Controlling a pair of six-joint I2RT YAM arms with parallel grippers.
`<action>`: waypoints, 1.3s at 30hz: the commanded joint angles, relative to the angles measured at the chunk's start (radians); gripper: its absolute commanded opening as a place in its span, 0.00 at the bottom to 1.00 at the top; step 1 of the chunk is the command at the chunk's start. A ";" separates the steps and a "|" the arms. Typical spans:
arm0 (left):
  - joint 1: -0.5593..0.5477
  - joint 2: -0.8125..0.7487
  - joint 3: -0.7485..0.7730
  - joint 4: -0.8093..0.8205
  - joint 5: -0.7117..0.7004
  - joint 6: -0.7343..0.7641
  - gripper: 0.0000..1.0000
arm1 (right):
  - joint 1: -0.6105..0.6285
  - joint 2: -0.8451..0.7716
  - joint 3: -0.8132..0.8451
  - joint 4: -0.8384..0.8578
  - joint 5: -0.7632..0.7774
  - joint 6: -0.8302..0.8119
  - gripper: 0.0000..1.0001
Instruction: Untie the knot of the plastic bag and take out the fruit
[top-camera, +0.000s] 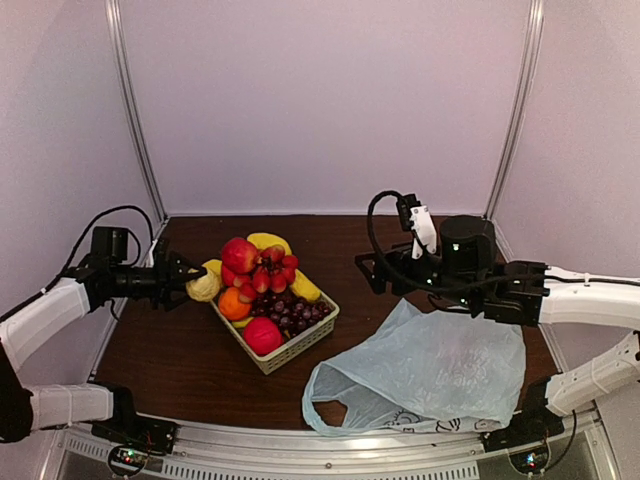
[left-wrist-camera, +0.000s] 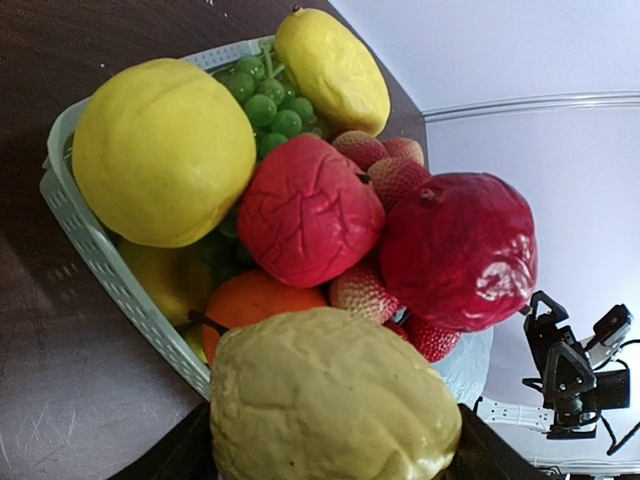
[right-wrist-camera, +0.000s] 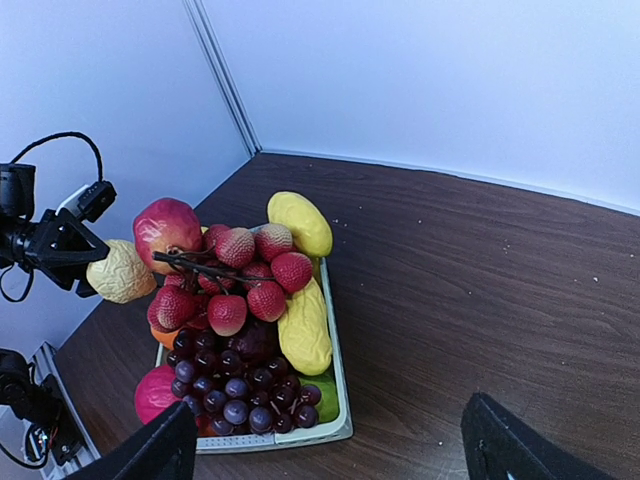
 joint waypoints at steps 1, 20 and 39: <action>0.026 0.021 -0.033 0.101 0.036 0.003 0.47 | 0.012 -0.002 0.024 -0.025 0.034 0.000 0.92; 0.048 0.108 -0.059 0.173 0.037 -0.030 0.47 | 0.028 -0.012 0.021 -0.043 0.071 0.002 0.92; 0.050 0.159 -0.074 0.227 0.011 -0.080 0.53 | 0.039 -0.030 -0.002 -0.053 0.102 0.005 0.92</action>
